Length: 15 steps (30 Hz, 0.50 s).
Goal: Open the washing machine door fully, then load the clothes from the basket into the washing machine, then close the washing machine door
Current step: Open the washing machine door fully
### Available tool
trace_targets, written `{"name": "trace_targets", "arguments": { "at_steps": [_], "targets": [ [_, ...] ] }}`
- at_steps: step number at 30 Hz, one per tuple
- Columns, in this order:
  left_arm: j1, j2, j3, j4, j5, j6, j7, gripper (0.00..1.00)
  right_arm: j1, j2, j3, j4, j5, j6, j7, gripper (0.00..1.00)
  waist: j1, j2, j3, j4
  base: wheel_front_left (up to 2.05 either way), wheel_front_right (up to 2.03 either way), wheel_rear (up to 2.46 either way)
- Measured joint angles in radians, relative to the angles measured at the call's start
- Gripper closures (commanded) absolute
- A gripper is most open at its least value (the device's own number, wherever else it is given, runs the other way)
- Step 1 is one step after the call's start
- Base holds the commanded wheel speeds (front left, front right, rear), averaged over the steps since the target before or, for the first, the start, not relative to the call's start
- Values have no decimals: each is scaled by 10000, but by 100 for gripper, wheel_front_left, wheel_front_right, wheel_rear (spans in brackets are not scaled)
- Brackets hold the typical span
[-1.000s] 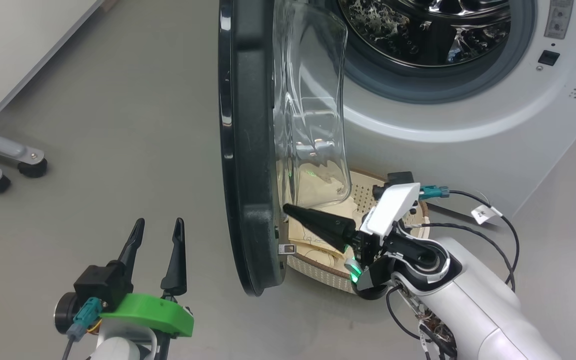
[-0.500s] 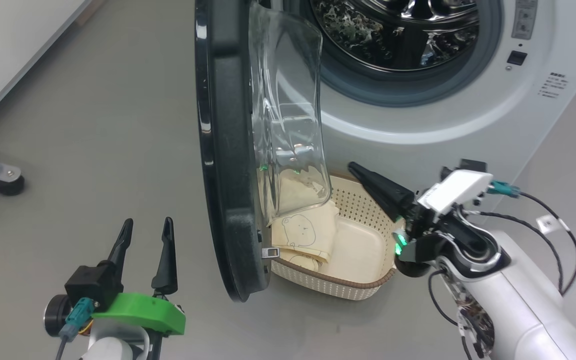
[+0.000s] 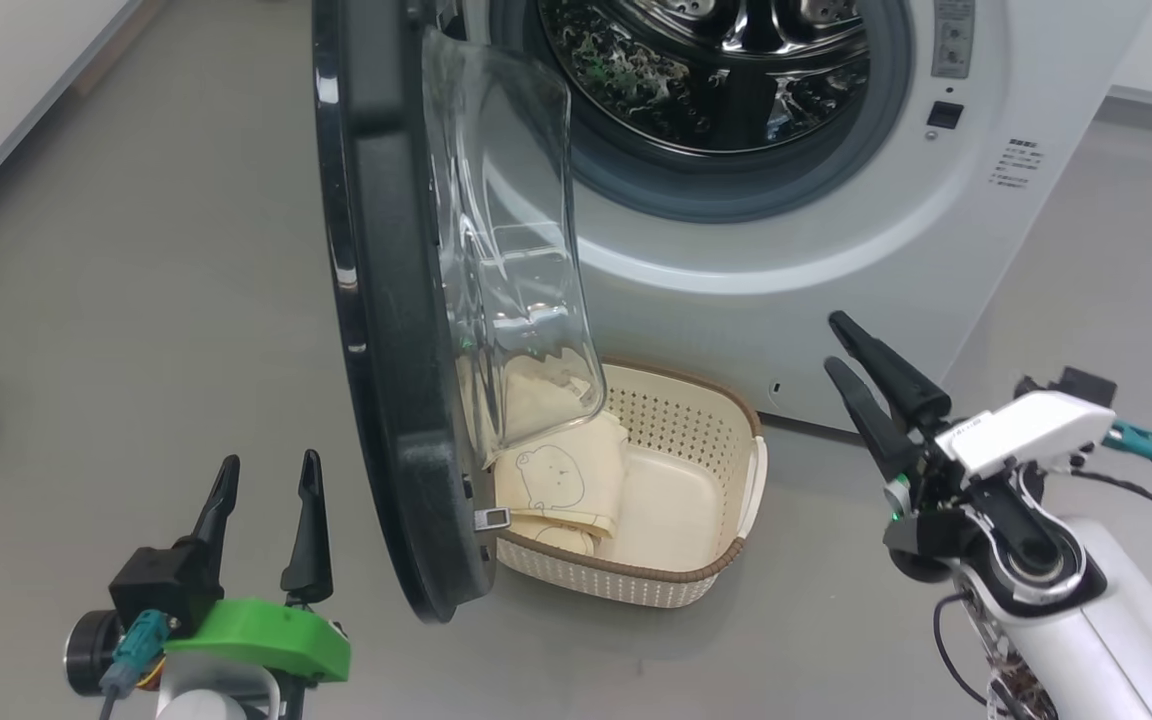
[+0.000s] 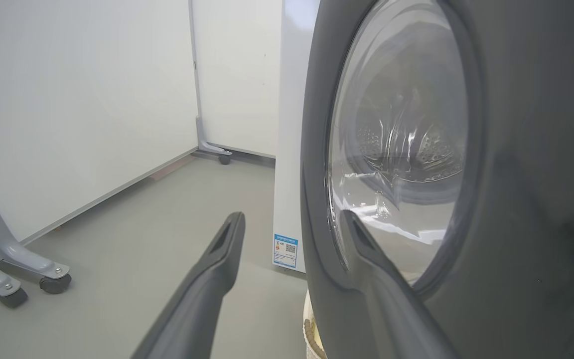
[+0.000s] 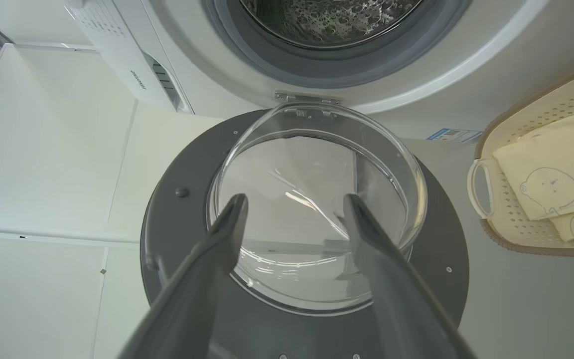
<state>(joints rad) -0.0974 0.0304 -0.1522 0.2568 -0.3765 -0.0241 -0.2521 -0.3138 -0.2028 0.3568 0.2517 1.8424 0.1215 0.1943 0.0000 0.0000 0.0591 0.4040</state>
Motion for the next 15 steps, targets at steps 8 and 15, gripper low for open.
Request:
{"name": "trace_targets", "arguments": {
  "at_steps": [8, 15],
  "targets": [
    [206, 42, 293, 6, 4, -2, 0, 0, 1010, -416, -29, -477, -1593, 2, -1218, 0, 0, 0, -128, -509, 0, 0, 0],
    [216, 65, 476, 21, 102, -2, 0, 0, 1491, -1070, 19, -589, -3492, 2, -2554, 0, 0, 0, -191, -921, 0, 0, 0]
  ]
}}
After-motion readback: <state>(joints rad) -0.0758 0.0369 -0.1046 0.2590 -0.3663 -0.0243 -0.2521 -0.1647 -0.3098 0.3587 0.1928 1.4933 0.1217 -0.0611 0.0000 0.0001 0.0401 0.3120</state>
